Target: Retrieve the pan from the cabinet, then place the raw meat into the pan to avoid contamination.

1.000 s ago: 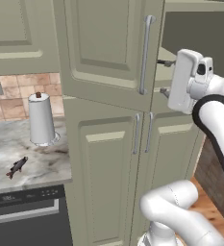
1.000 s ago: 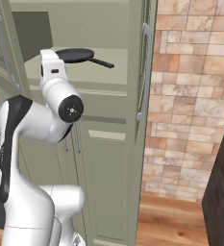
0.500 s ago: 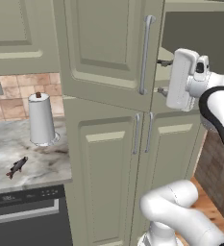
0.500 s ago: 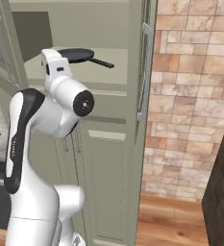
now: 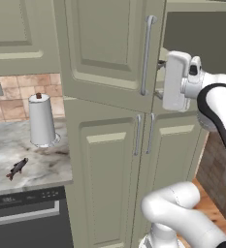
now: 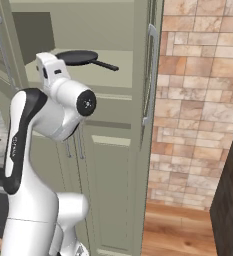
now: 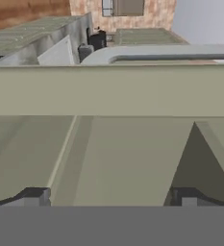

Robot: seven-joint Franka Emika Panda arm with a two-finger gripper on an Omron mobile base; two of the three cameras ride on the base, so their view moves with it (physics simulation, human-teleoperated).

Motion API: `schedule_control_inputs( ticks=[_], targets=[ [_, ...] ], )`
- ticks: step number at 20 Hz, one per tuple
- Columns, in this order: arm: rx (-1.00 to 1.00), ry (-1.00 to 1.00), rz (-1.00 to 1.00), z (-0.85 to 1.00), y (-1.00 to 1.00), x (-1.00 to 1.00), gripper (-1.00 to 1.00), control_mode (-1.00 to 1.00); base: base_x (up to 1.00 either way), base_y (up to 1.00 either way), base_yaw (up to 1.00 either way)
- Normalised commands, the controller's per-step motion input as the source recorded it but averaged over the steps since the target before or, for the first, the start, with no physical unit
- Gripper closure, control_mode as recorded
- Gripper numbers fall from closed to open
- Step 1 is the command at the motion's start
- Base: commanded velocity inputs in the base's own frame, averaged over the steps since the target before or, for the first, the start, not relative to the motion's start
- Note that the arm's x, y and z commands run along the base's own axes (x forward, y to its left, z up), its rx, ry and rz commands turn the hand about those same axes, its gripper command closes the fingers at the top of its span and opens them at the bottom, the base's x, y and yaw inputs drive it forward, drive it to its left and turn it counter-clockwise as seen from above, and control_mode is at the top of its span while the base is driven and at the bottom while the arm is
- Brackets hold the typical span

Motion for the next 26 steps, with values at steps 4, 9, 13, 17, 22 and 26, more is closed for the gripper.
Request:
schedule_control_inputs(
  ticks=[4, 9, 13, 17, 22, 26],
  targets=[
    [-0.06, -0.06, 0.01, -0.01, 0.22, 0.00, -1.00, -1.00, 0.00, 0.00, 0.00],
    [-0.03, -0.03, 0.01, 0.00, 0.09, 0.00, -1.00, -1.00, 0.00, 0.00, 0.00],
    [-0.01, -0.02, 0.01, 0.00, 0.02, 0.01, -1.00, -1.00, 0.00, 0.00, 0.00],
    [0.00, 0.00, 0.03, 0.03, 0.00, 0.00, -1.00, -1.00, 0.00, 0.00, 0.00],
    [0.00, 0.00, 0.04, 0.05, 0.00, -0.02, -1.00, -1.00, 0.00, 0.00, 0.00],
    [0.00, 0.00, 0.04, 0.05, 0.07, -0.02, -1.00, -1.00, 0.00, 0.00, 0.00]
  ],
)
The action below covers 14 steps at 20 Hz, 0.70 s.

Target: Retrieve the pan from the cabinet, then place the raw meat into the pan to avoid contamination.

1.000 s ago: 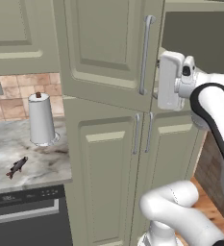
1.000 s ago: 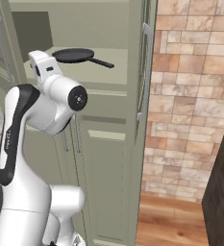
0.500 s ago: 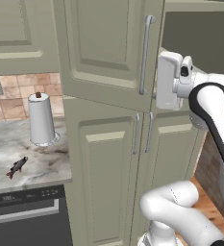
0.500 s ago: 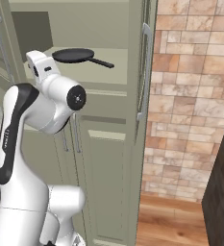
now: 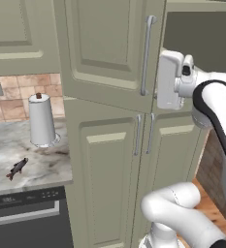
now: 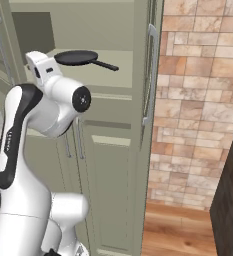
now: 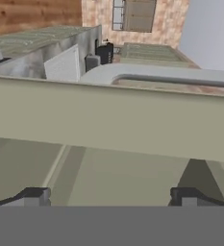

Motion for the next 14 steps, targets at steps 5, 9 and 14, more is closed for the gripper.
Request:
schedule_control_inputs(
  ticks=[5, 9, 14],
  targets=[
    [0.00, 0.00, 0.04, 0.02, 0.13, -0.05, -1.00, -1.00, 0.00, 0.00, 0.00],
    [0.00, 0.00, 0.05, 0.05, 0.12, -0.17, -1.00, -1.00, 0.00, 0.00, 0.00],
    [0.00, -0.02, 0.06, 0.13, 0.10, -0.38, -1.00, -1.00, 0.00, 0.00, 0.00]
  ],
)
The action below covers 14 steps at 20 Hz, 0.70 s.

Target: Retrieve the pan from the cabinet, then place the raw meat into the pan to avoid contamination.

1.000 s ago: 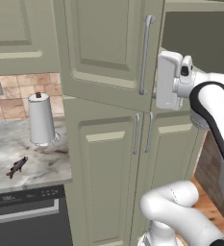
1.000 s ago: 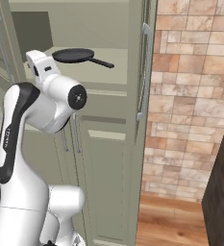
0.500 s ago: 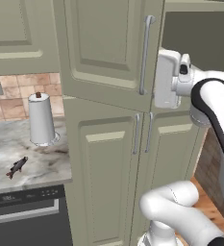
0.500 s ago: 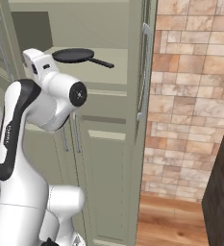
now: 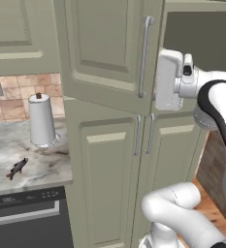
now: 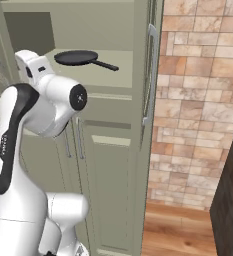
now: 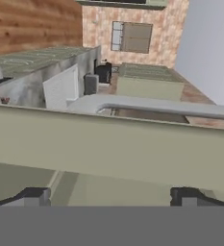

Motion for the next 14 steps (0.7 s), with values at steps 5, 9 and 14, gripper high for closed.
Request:
schedule_control_inputs(
  ticks=[5, 9, 14],
  targets=[
    [0.00, -0.07, 0.05, 0.22, 0.06, -0.63, -1.00, -1.00, 0.00, 0.00, 0.00],
    [-0.01, -0.09, 0.06, 0.15, 0.30, -0.66, -1.00, -1.00, 0.00, 0.00, 0.00],
    [-0.09, -0.06, 0.07, 0.01, 0.73, -0.48, -1.00, -1.00, 0.00, 0.00, 0.00]
  ],
)
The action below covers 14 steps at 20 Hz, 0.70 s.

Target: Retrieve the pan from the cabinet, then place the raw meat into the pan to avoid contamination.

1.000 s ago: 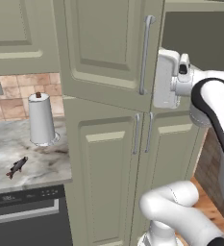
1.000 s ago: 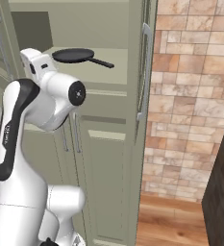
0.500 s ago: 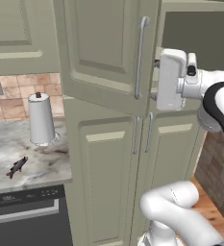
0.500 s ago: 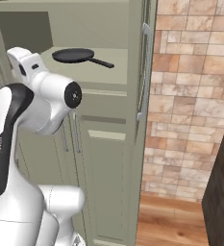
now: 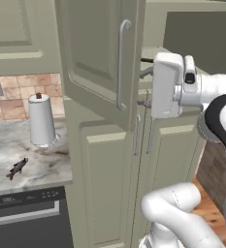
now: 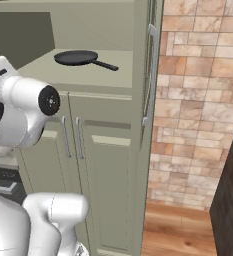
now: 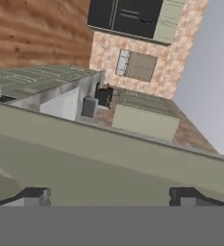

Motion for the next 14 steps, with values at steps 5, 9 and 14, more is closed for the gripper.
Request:
schedule_control_inputs(
  ticks=[5, 9, 14],
  targets=[
    [-0.13, -0.01, 0.07, -0.10, 0.98, -0.26, -1.00, -1.00, 0.00, 0.00, 0.00],
    [-0.13, 0.02, 0.05, -0.15, 1.00, -0.04, -1.00, -1.00, 0.00, 0.00, 0.00],
    [-0.12, 0.05, 0.03, -0.15, 0.92, 0.00, -1.00, -1.00, 0.00, 0.00, 0.00]
  ],
)
